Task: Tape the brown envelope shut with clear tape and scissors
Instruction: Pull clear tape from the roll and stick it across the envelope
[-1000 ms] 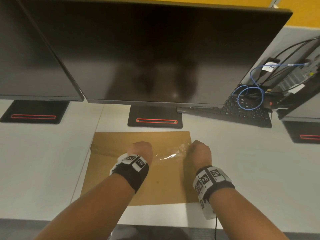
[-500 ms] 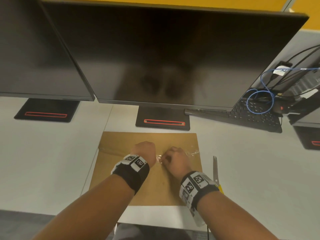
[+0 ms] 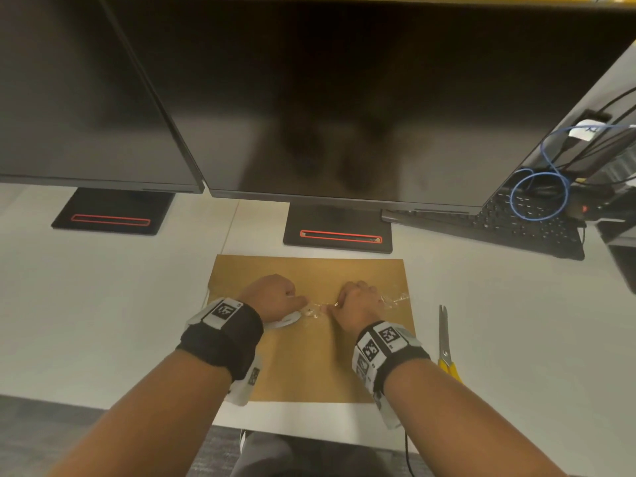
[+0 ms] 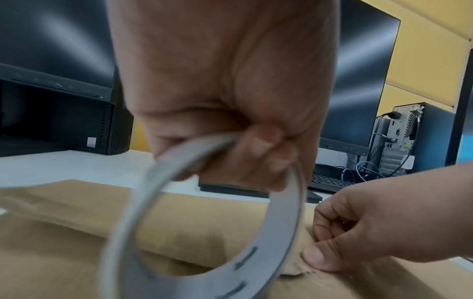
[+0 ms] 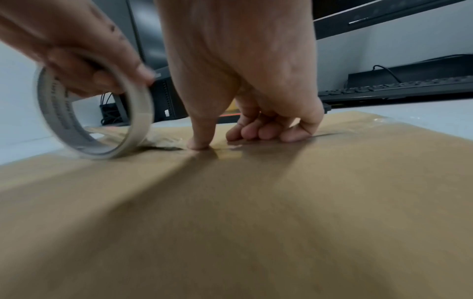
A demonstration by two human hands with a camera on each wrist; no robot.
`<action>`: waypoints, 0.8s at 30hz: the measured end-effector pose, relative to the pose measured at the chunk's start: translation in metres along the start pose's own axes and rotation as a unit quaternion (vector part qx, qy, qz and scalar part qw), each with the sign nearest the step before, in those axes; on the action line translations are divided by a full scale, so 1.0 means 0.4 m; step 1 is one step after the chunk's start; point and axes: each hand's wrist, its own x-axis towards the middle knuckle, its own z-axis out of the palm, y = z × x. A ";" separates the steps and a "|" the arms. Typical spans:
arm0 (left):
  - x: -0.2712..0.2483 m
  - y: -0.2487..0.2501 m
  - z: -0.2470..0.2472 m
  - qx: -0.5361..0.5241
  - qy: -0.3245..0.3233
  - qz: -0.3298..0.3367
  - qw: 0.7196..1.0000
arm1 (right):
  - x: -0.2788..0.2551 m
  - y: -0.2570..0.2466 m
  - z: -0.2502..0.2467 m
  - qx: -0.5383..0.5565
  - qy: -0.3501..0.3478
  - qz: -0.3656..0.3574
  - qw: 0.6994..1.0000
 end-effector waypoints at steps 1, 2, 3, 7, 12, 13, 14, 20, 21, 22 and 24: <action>-0.001 -0.004 0.000 0.026 0.008 -0.005 1.000 | 0.002 -0.005 -0.003 -0.010 -0.006 0.012 1.000; -0.002 -0.012 -0.002 0.042 0.011 -0.016 0.999 | 0.003 -0.010 -0.005 -0.020 -0.013 0.020 1.000; -0.005 -0.022 -0.006 0.057 0.006 -0.034 0.998 | 0.003 -0.013 -0.006 -0.025 -0.016 0.025 0.999; -0.016 -0.042 -0.023 0.122 -0.003 -0.065 0.990 | -0.002 -0.015 -0.006 -0.031 -0.017 0.024 0.999; -0.018 -0.031 -0.011 0.147 0.022 -0.068 0.987 | -0.017 -0.023 0.002 -0.040 -0.014 0.023 0.999; -0.018 -0.031 -0.009 0.147 0.022 -0.073 0.986 | -0.020 -0.025 0.007 -0.045 -0.006 0.023 0.999; -0.018 -0.031 -0.006 0.146 0.022 -0.076 0.986 | -0.022 -0.025 0.012 -0.047 0.003 0.023 0.999; -0.025 -0.030 0.008 0.150 0.031 -0.075 0.985 | -0.023 -0.035 0.016 -0.075 -0.006 0.038 0.996; -0.031 -0.028 0.011 0.155 0.029 -0.074 0.985 | -0.024 -0.037 0.016 -0.076 -0.008 0.038 0.996; -0.038 -0.026 0.015 0.157 0.026 -0.073 0.984 | -0.025 -0.039 0.015 -0.076 -0.008 0.039 0.996; -0.054 -0.016 0.022 0.166 0.023 -0.064 0.984 | -0.029 -0.040 0.010 -0.076 -0.010 0.041 0.996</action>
